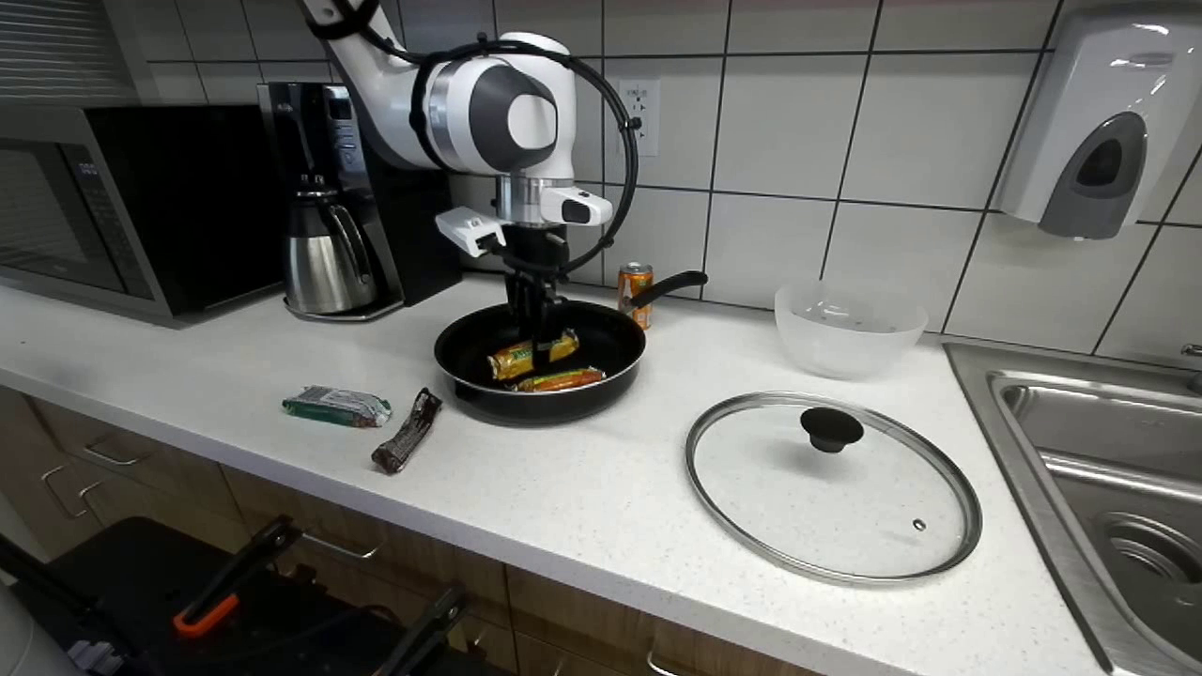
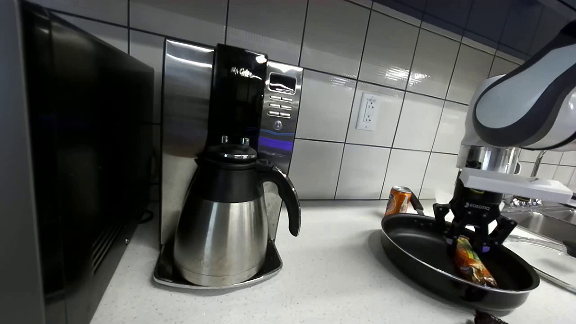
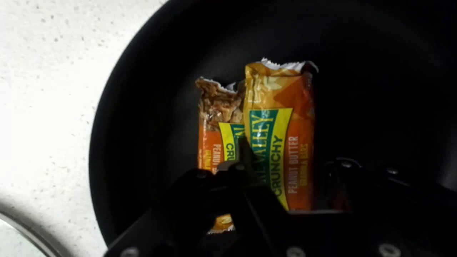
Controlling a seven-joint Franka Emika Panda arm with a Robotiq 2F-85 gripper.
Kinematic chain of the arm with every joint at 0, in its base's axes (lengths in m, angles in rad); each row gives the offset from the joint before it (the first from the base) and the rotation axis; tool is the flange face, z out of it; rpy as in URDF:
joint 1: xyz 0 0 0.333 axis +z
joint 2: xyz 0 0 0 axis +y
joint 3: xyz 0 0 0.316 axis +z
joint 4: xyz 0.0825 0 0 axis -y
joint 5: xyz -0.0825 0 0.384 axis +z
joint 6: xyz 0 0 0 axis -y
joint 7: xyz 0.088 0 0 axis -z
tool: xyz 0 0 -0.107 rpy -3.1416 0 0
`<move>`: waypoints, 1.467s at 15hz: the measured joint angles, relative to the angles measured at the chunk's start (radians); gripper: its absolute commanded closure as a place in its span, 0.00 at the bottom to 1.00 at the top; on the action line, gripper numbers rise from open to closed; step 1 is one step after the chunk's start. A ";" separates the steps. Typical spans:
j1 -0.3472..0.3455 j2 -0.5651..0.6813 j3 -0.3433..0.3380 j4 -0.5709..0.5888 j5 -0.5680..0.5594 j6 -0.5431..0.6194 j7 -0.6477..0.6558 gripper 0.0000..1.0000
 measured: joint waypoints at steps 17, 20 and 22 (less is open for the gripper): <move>0.019 0.133 -0.004 0.131 0.006 -0.002 0.013 0.01; 0.028 0.115 -0.005 0.122 0.005 -0.002 0.014 0.00; 0.036 0.089 -0.006 0.104 0.003 -0.003 0.015 0.00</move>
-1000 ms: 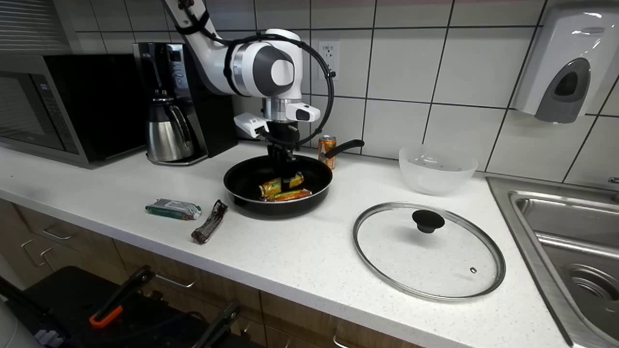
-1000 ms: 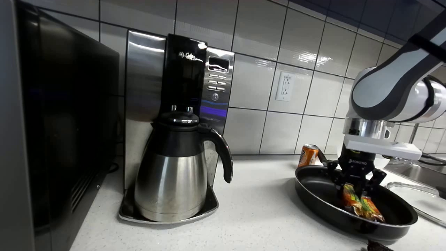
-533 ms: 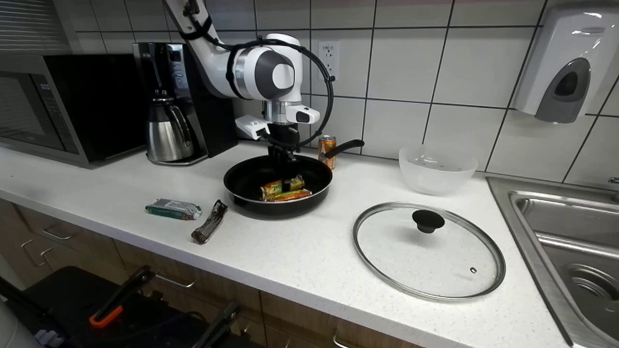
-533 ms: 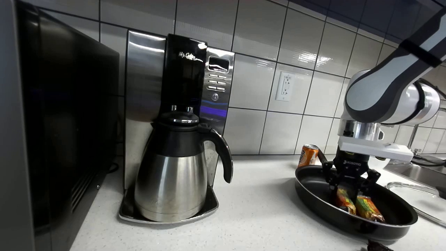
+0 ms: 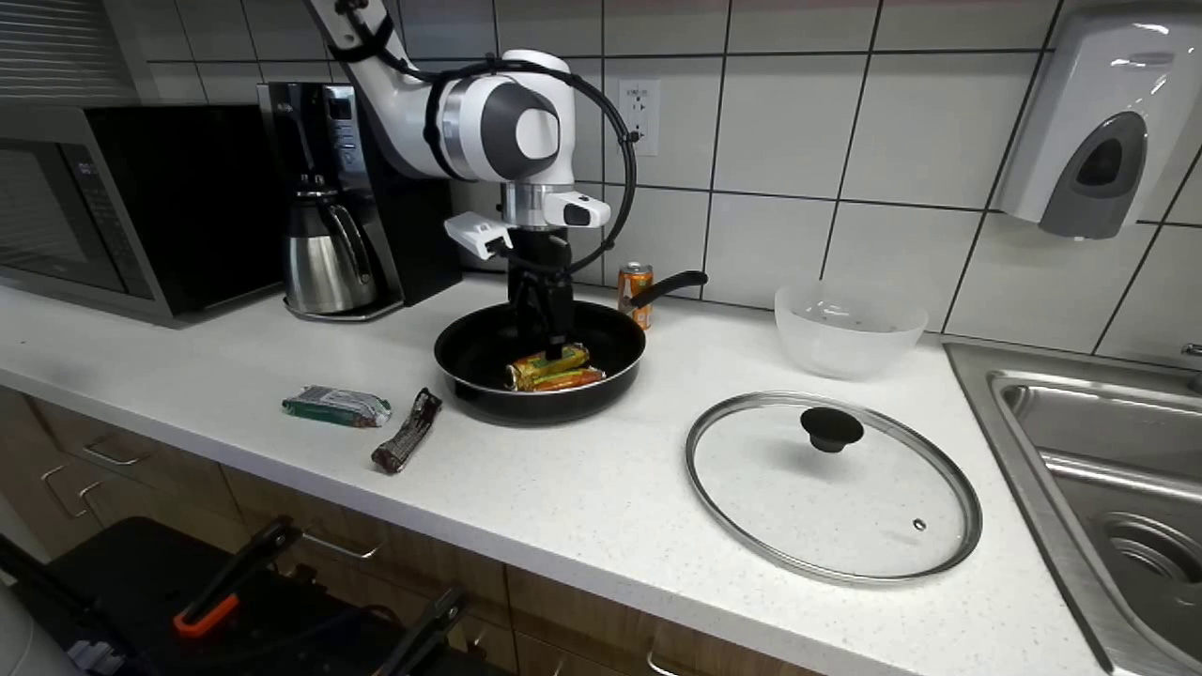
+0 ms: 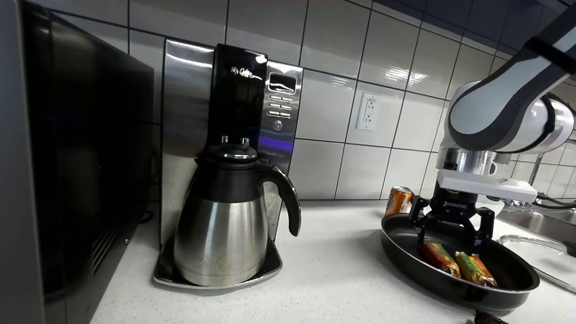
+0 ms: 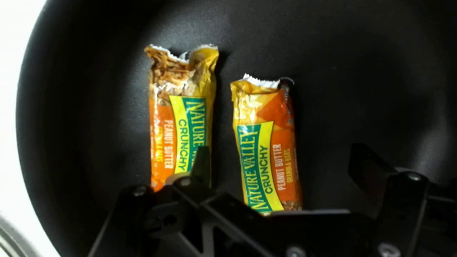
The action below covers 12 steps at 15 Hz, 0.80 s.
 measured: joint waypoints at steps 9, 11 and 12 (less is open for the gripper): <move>0.036 -0.178 0.012 -0.135 -0.013 -0.039 0.004 0.00; 0.040 -0.224 0.024 -0.164 -0.019 -0.057 0.004 0.00; 0.042 -0.247 0.032 -0.176 -0.021 -0.069 0.004 0.00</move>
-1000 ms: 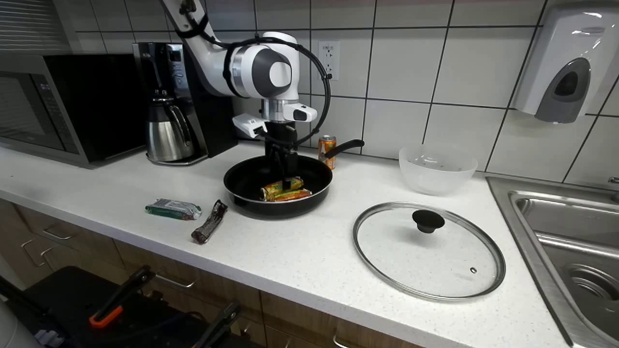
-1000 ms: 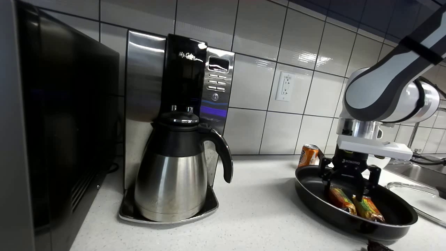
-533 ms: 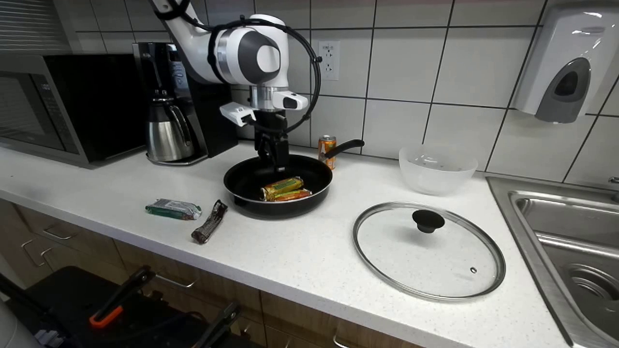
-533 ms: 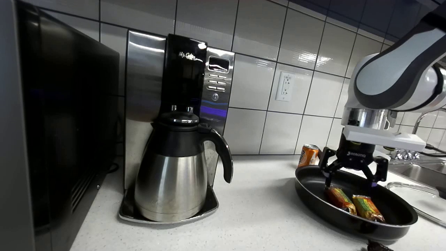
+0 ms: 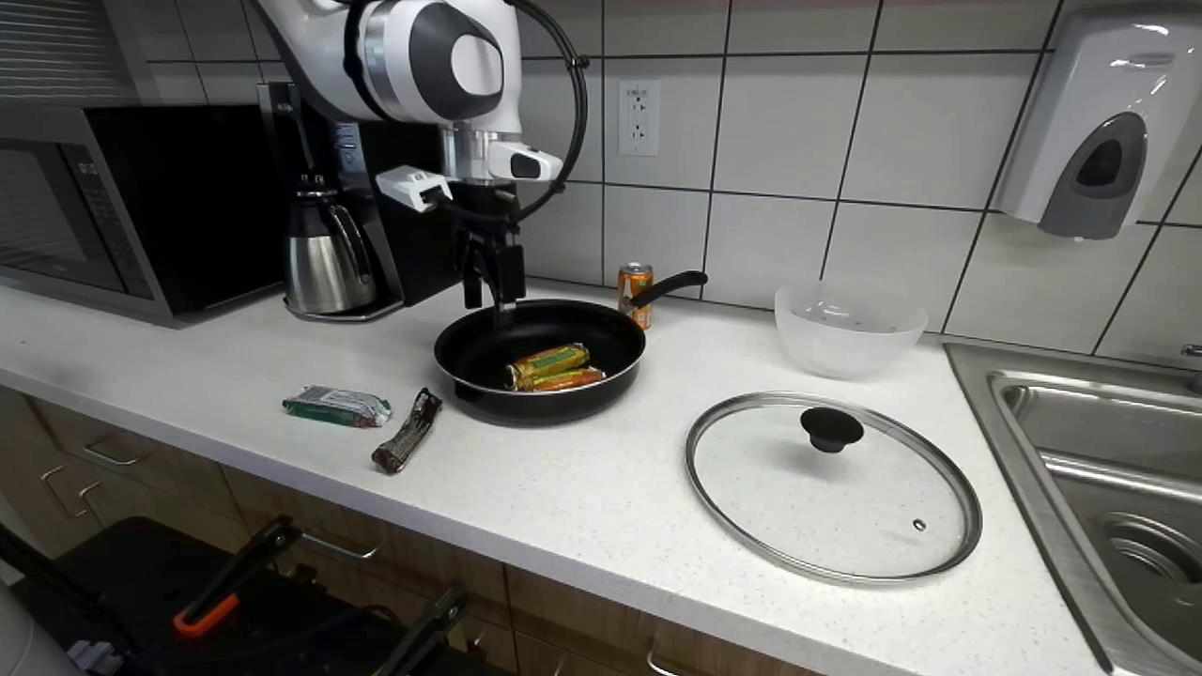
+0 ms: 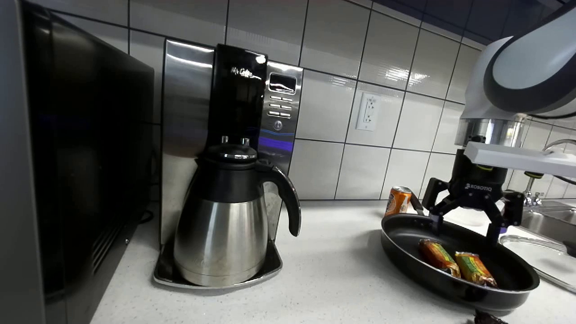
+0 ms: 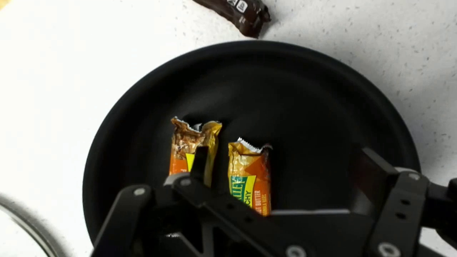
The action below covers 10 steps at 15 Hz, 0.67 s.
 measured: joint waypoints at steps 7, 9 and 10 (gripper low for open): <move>0.011 -0.112 0.082 -0.037 0.000 -0.095 0.000 0.00; 0.017 -0.123 0.107 -0.039 0.000 -0.113 0.005 0.00; 0.020 -0.124 0.119 -0.039 0.002 -0.119 0.015 0.00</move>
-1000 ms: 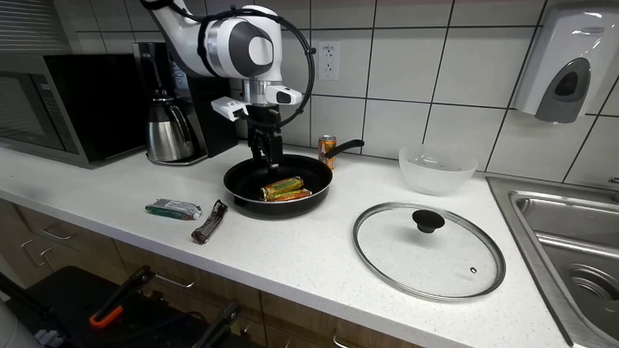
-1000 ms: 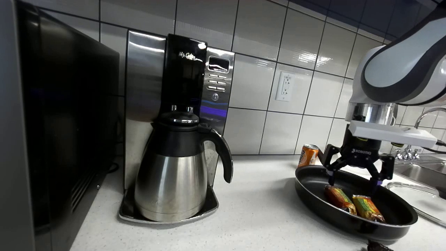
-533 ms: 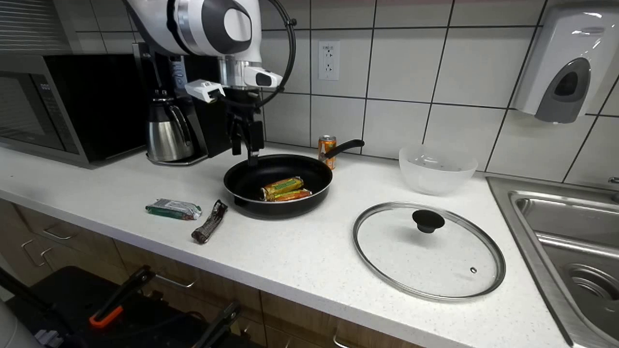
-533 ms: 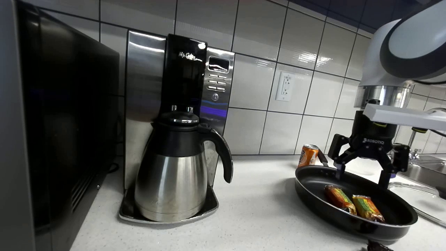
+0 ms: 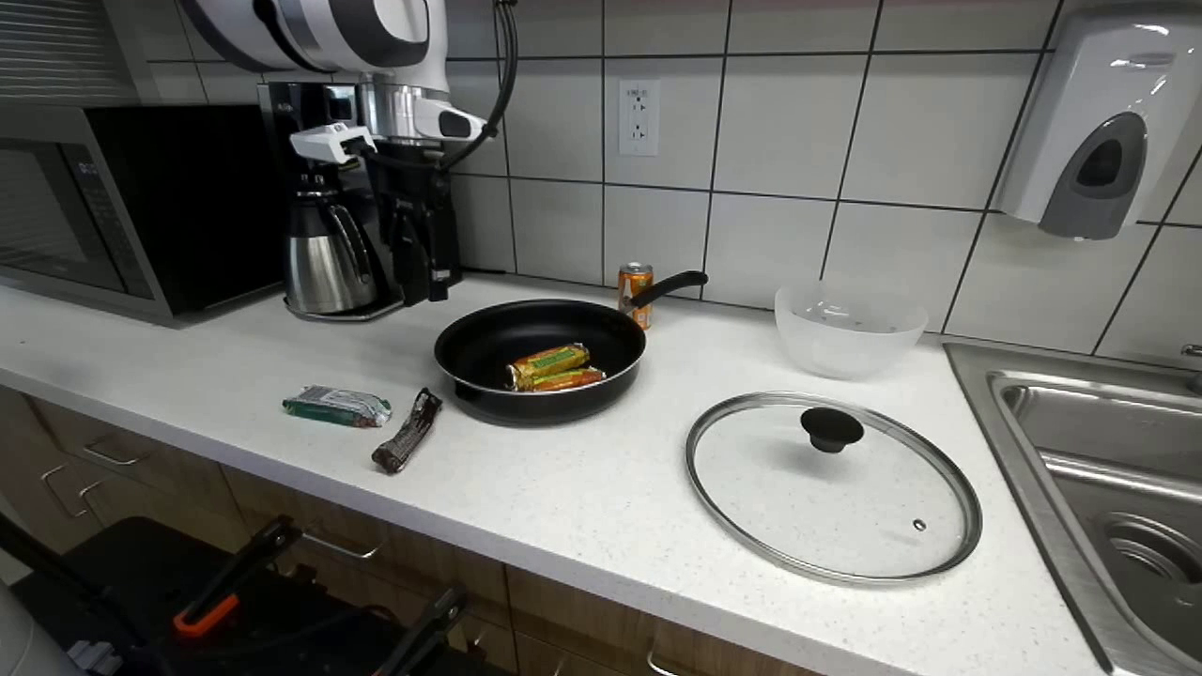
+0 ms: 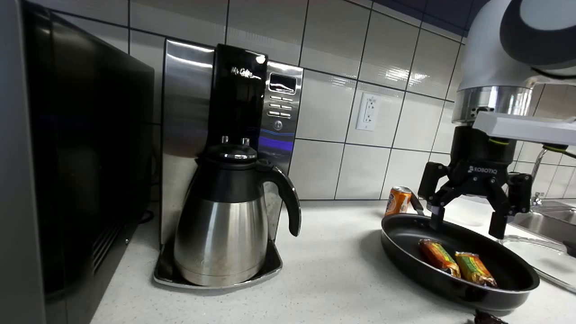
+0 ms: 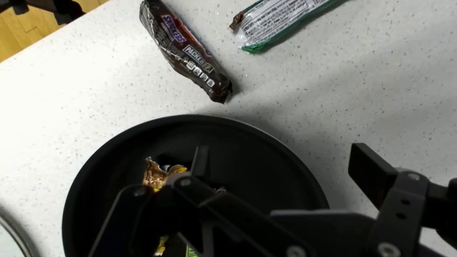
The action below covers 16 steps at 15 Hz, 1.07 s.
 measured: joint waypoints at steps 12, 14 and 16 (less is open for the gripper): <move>0.074 0.017 0.100 -0.058 0.064 0.002 0.342 0.00; 0.080 0.022 0.106 -0.074 0.076 0.013 0.388 0.00; 0.085 0.026 0.107 -0.092 0.079 0.042 0.433 0.00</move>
